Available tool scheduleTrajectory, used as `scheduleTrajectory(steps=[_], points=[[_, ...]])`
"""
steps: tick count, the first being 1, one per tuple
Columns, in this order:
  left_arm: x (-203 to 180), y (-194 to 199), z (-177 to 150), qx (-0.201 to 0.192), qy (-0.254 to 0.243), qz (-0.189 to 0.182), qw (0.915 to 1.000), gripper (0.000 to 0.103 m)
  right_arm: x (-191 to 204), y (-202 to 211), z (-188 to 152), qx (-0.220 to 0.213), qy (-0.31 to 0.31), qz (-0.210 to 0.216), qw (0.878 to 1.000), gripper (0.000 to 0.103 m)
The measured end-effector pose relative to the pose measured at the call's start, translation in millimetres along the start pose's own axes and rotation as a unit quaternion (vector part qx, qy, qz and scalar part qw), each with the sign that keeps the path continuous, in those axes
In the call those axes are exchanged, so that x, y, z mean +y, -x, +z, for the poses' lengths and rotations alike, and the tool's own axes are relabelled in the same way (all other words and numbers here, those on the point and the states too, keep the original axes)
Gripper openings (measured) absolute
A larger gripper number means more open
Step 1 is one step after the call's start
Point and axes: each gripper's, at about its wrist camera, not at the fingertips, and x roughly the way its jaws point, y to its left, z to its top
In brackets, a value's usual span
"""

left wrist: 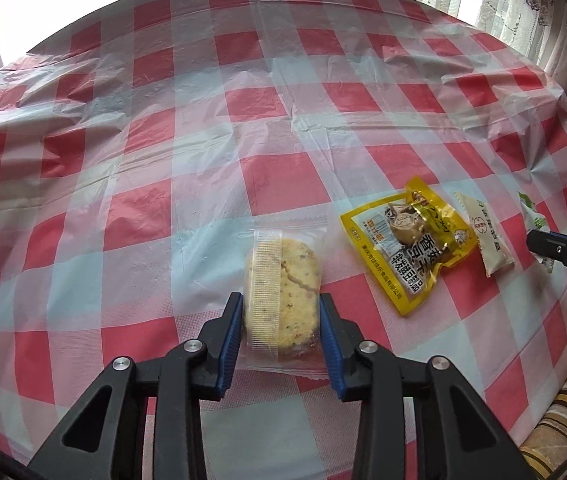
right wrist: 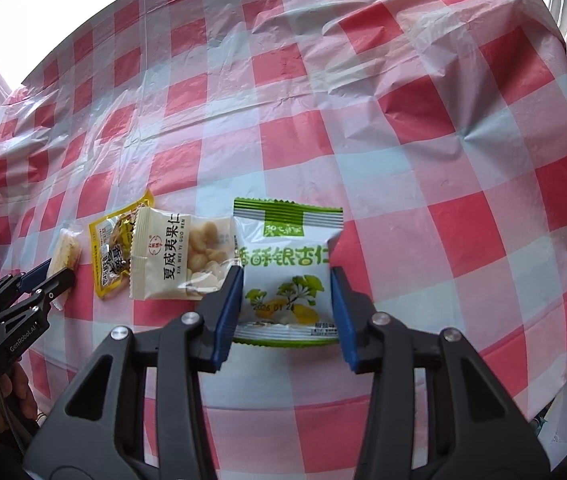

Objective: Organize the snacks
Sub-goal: 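Grasp the clear bread bag with the left tool while the right grasps the green ginkgo bag, then carry the bread bag and ginkgo bag over the white box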

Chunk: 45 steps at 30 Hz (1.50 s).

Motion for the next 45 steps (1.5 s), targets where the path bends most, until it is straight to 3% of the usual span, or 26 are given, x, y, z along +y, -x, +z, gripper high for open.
scheduleTrajectory(steps=[9, 15, 21, 30, 45], points=[[-1, 37, -29, -0.006, 0.013, 0.031, 0.9994, 0.037, -17, 27, -39, 0.003, 0.0, 0.001, 1.0, 0.047], [-29, 67, -35, -0.022, -0.001, 0.007, 0.9997, 0.037, -33, 51, -55, -0.006, -0.003, -0.007, 1.0, 0.047], [-87, 81, -35, -0.027, -0.049, -0.031, 0.998, 0.037, -64, 75, -75, -0.019, -0.02, -0.015, 1.0, 0.047], [-177, 90, -40, -0.022, -0.147, -0.064, 0.9868, 0.037, -127, 100, -102, -0.03, -0.071, -0.03, 0.997, 0.047], [-287, 97, -48, 0.013, -0.238, -0.146, 0.9602, 0.037, -197, 118, -131, -0.034, -0.127, -0.063, 0.989, 0.047]])
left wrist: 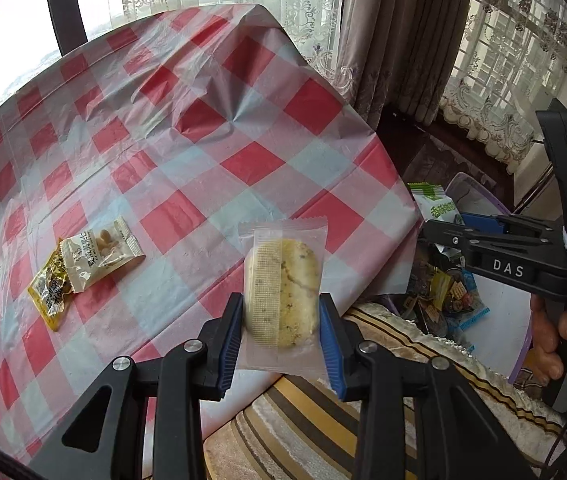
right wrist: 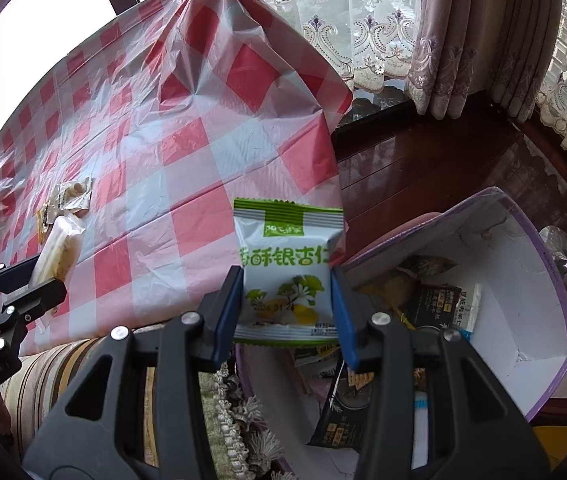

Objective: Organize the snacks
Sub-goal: 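Carry the bread bag and ginkgo bag over the white box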

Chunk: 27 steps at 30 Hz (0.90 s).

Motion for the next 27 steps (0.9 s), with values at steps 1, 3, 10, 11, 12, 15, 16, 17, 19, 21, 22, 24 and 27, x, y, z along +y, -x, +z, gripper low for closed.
scheduleTrajectory(steps=[1, 3, 10, 11, 12, 15, 16, 17, 19, 21, 22, 24, 27], points=[[-6, -2, 2, 0.004, -0.004, -0.01, 0.9999, 0.037, -4, 1, 0, -0.001, -0.001, -0.003, 1.0, 0.047], [-19, -6, 5, 0.012, -0.011, -0.03, 0.9994, 0.037, -11, 3, -1, -0.002, -0.005, -0.007, 1.0, 0.047], [-58, -18, 14, 0.037, -0.025, -0.093, 0.9946, 0.037, -38, 5, -6, 0.001, -0.022, -0.034, 0.999, 0.047], [-63, -21, 15, 0.042, -0.023, -0.101, 0.9938, 0.037, -42, 5, -6, 0.001, -0.025, -0.037, 0.999, 0.047], [-67, -23, 15, 0.046, -0.022, -0.107, 0.993, 0.037, -47, 6, -7, 0.002, -0.028, -0.04, 0.999, 0.047], [-77, -28, 17, 0.057, -0.021, -0.121, 0.9908, 0.037, -58, 7, -8, 0.004, -0.035, -0.047, 0.998, 0.047], [-80, -30, 18, 0.06, -0.019, -0.125, 0.9901, 0.037, -60, 8, -8, 0.005, -0.037, -0.049, 0.998, 0.047], [-82, -32, 19, 0.063, -0.018, -0.128, 0.9896, 0.037, -64, 8, -9, 0.005, -0.038, -0.052, 0.998, 0.047], [-87, -35, 19, 0.068, -0.017, -0.132, 0.9888, 0.037, -68, 8, -9, 0.006, -0.042, -0.055, 0.998, 0.047], [-90, -38, 20, 0.072, -0.015, -0.135, 0.988, 0.037, -73, 8, -8, 0.006, -0.046, -0.058, 0.997, 0.047], [-92, -39, 20, 0.074, -0.014, -0.136, 0.9878, 0.037, -75, 8, -8, 0.006, -0.047, -0.059, 0.997, 0.047], [-94, -40, 21, 0.076, -0.011, -0.142, 0.987, 0.037, -78, 9, -7, 0.006, -0.051, -0.06, 0.997, 0.047], [-97, -41, 22, 0.074, -0.012, -0.145, 0.9865, 0.037, -82, 10, -6, 0.005, -0.054, -0.061, 0.997, 0.047]])
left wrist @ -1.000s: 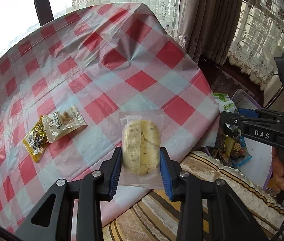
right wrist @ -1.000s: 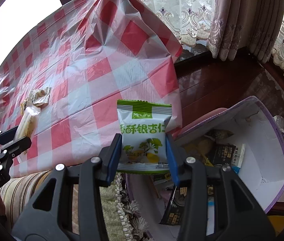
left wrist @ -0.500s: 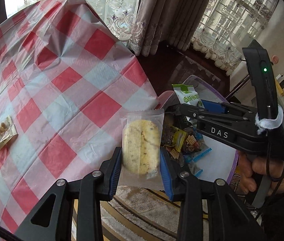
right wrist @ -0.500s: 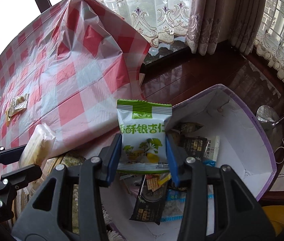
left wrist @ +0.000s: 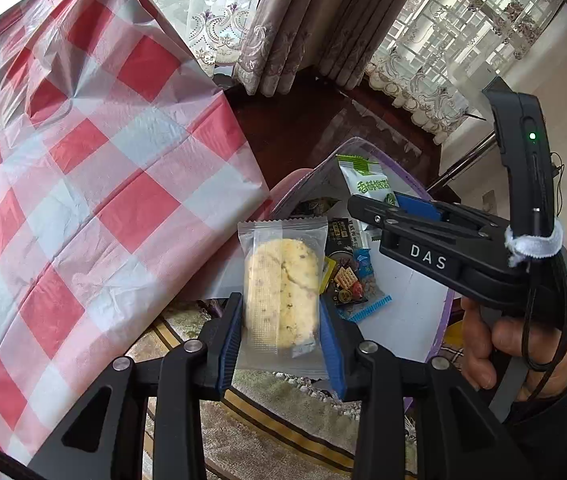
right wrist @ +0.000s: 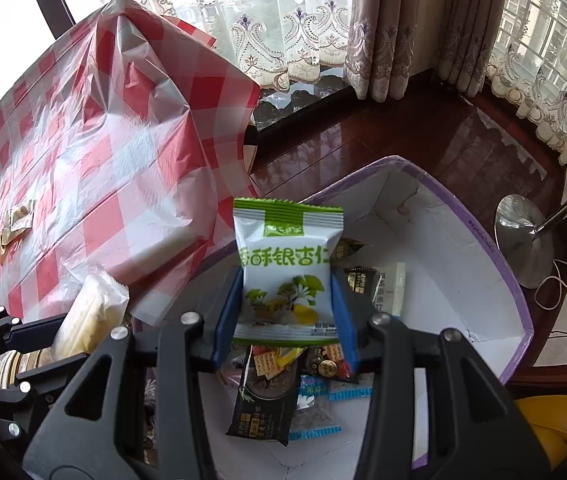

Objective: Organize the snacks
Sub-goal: 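Carry the bread bag and ginkgo bag over the white box, then open both tools to drop the bags into the box, then move both open tools back to the last packets on the table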

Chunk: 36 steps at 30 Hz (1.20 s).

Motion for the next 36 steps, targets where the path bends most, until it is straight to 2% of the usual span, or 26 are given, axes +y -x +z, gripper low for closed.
scheduleTrajectory(steps=[6, 10, 13, 21, 29, 36], points=[[-5, -3, 2, 0.006, 0.001, -0.013, 0.9999, 0.037, -3, 3, 1, -0.004, -0.004, -0.005, 1.0, 0.047], [-7, -5, 3, 0.008, 0.004, -0.033, 0.9994, 0.042, -4, 5, 2, -0.004, -0.002, -0.012, 1.0, 0.049], [-5, -4, 2, 0.008, 0.008, -0.03, 0.9995, 0.045, -3, 7, 4, -0.007, -0.001, -0.02, 1.0, 0.061], [10, 11, 0, -0.015, 0.029, -0.017, 0.9993, 0.045, 11, 13, 7, -0.011, 0.013, -0.028, 0.999, 0.064], [48, 34, -3, -0.051, 0.068, 0.006, 0.9964, 0.046, 50, 25, 13, -0.023, 0.035, -0.019, 0.999, 0.068], [113, 67, -6, -0.097, 0.13, 0.043, 0.9859, 0.046, 110, 33, 25, -0.038, 0.081, 0.003, 0.996, 0.07]])
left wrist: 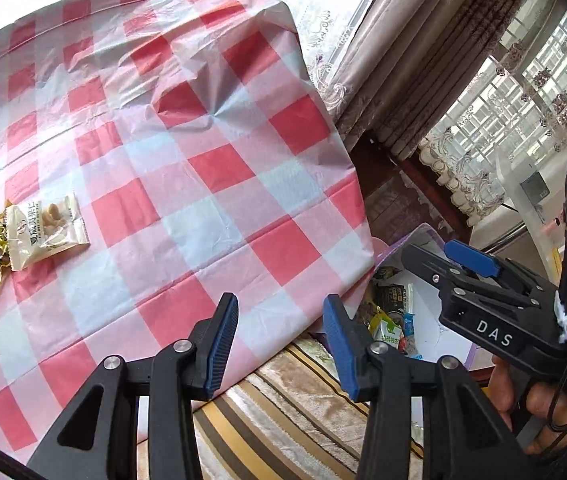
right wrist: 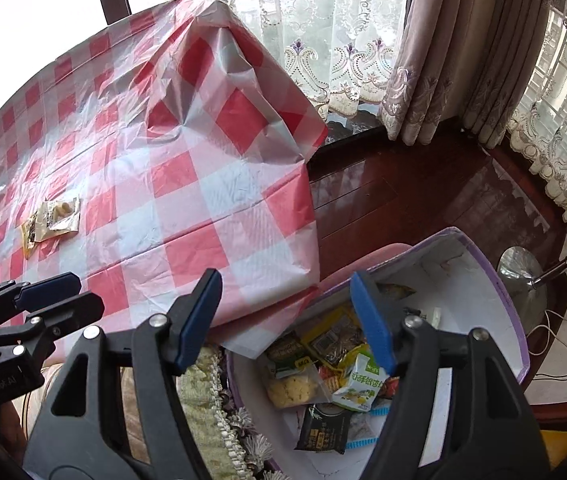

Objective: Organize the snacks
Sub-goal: 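Move both open tools back to the last packets on the table, then grasp the yellow tofu bag with the left tool while the right grasps the white nut bag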

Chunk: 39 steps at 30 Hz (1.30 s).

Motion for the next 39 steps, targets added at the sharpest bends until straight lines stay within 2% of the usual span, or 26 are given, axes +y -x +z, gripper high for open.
scheduleTrajectory(steps=[2, 6, 7, 9, 11, 14, 18, 21, 25, 27, 29, 31, 33, 35, 39], points=[[25, 10, 6, -0.019, 0.007, 0.024, 0.9995, 0.046, 20, 2, 6, -0.006, 0.012, 0.01, 1.0, 0.07], [88, 38, 7, -0.053, 0.0, 0.092, 0.9944, 0.068, 57, 1, 15, -0.008, 0.037, 0.033, 0.999, 0.071], [106, 43, 5, -0.056, 0.002, 0.111, 0.9922, 0.069, 67, 0, 17, -0.007, 0.044, 0.041, 0.998, 0.072], [143, 52, 1, -0.054, 0.004, 0.139, 0.9888, 0.073, 85, -5, 21, -0.002, 0.054, 0.053, 0.997, 0.073], [172, 51, 0, -0.038, -0.003, 0.148, 0.9883, 0.074, 105, -13, 24, 0.007, 0.063, 0.07, 0.996, 0.074], [200, 42, 1, -0.007, -0.05, 0.138, 0.9892, 0.074, 132, -29, 26, 0.031, 0.073, 0.099, 0.992, 0.074], [216, 24, 6, 0.039, -0.147, 0.127, 0.9801, 0.075, 165, -53, 26, 0.065, 0.08, 0.127, 0.987, 0.074], [226, 10, 19, 0.07, -0.188, 0.111, 0.9735, 0.075, 186, -65, 22, 0.079, 0.088, 0.139, 0.983, 0.074], [230, -10, 31, 0.094, -0.217, 0.081, 0.9681, 0.076, 205, -77, 19, 0.09, 0.085, 0.158, 0.98, 0.074], [232, -16, 39, 0.095, -0.22, 0.072, 0.9681, 0.081, 212, -83, 22, 0.09, 0.086, 0.157, 0.98, 0.074], [232, -21, 43, 0.092, -0.225, 0.06, 0.9681, 0.081, 219, -88, 25, 0.087, 0.089, 0.16, 0.979, 0.074], [230, -23, 44, 0.091, -0.226, 0.066, 0.9675, 0.08, 225, -92, 30, 0.082, 0.09, 0.163, 0.979, 0.075], [227, -21, 41, 0.089, -0.227, 0.068, 0.9674, 0.071, 231, -97, 36, 0.078, 0.091, 0.164, 0.979, 0.077], [225, -19, 36, 0.085, -0.22, 0.073, 0.969, 0.069, 237, -102, 40, 0.074, 0.096, 0.166, 0.979, 0.08], [224, -11, 20, 0.071, -0.181, 0.077, 0.9779, 0.065, 249, -114, 45, 0.072, 0.112, 0.157, 0.979, 0.082]])
